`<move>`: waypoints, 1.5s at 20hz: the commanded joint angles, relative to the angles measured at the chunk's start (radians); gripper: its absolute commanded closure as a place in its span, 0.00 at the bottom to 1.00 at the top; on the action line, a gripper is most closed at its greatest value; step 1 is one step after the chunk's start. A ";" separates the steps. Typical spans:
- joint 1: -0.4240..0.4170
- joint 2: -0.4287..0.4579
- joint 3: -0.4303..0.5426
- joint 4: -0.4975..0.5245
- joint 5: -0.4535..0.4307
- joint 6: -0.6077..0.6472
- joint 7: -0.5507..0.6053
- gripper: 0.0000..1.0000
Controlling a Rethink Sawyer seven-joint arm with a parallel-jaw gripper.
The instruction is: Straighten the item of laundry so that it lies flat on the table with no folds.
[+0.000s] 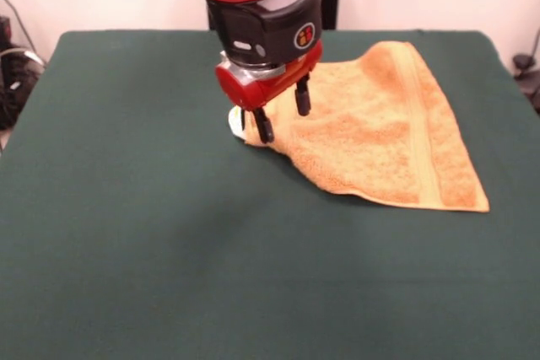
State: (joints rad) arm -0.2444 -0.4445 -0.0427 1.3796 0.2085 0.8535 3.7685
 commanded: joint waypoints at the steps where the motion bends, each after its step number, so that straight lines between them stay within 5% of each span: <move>1: 0.037 0.080 0.087 0.079 0.038 0.017 -0.018 0.00; 18: 0.067 0.280 0.023 -0.051 -0.010 -0.135 -0.001 0.00; 29: 0.057 0.327 0.026 -0.077 -0.005 -0.158 -0.020 0.00; 30: 0.058 0.328 0.027 -0.079 -0.002 -0.153 -0.018 1.00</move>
State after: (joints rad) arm -0.2189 -0.2452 -0.0651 1.3161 0.2102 0.7989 3.7685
